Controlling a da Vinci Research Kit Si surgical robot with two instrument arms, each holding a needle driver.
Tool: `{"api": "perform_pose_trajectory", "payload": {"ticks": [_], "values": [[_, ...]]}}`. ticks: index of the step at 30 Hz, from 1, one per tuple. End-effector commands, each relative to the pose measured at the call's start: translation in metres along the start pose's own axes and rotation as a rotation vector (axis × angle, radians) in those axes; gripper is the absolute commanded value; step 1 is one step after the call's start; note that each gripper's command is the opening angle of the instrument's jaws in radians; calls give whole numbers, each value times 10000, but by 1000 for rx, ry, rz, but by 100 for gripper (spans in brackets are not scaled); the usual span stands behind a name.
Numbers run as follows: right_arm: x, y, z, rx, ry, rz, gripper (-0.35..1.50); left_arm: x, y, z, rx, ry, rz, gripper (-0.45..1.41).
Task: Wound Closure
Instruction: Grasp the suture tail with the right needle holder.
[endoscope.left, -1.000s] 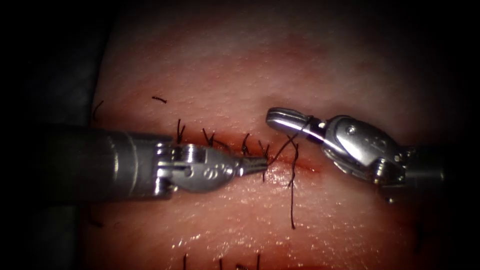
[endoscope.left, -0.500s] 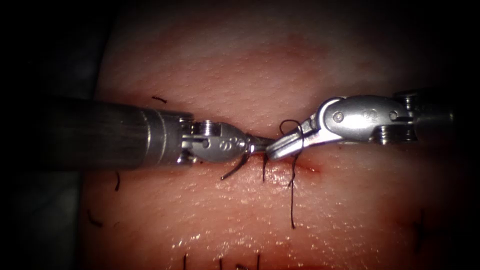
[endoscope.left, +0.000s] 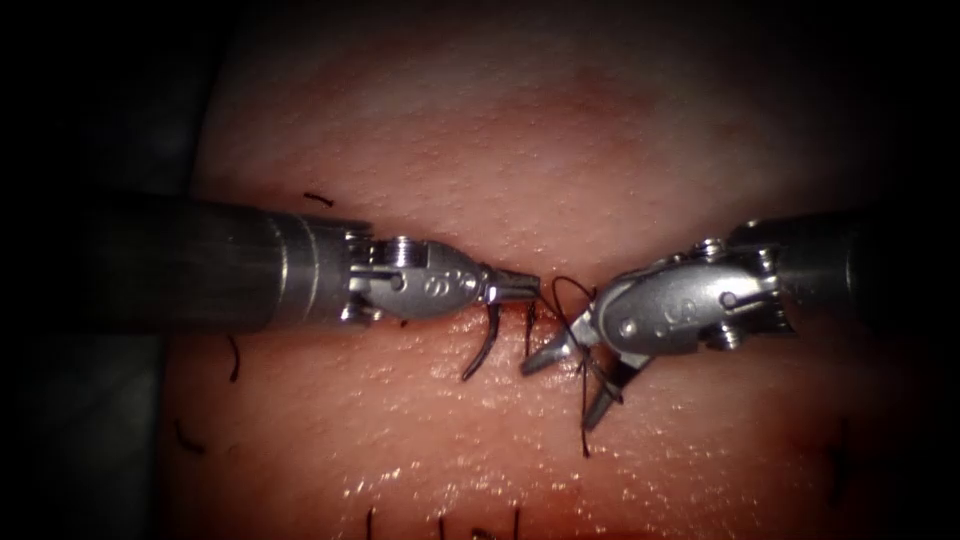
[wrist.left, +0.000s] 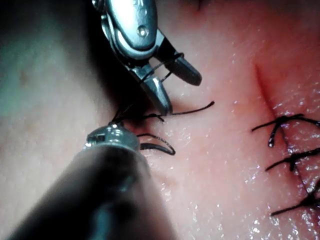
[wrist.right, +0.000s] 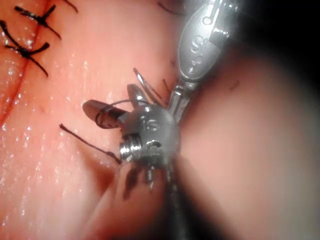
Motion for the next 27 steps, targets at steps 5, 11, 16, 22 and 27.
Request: {"api": "perform_pose_trajectory", "payload": {"ticks": [5, 11, 16, 22, 27], "values": [[-17, -4, 20, 59, -77, -21, 106, -1, 6, 1, 0, -4, -3, -45], [-28, -10, 35, 114, -158, -35, 101, -1, 12, -5, -2, -6, -3, -45], [-45, -20, 61, 158, -239, -59, 94, -4, 23, -10, 3, -16, -11, -45], [-62, -30, 76, 209, -316, -75, 16, -1, 37, -21, 5, -30, -5, -45], [-64, -33, 78, 279, -348, -72, -35, 3, 52, -30, 6, -38, 2, -45]]}}
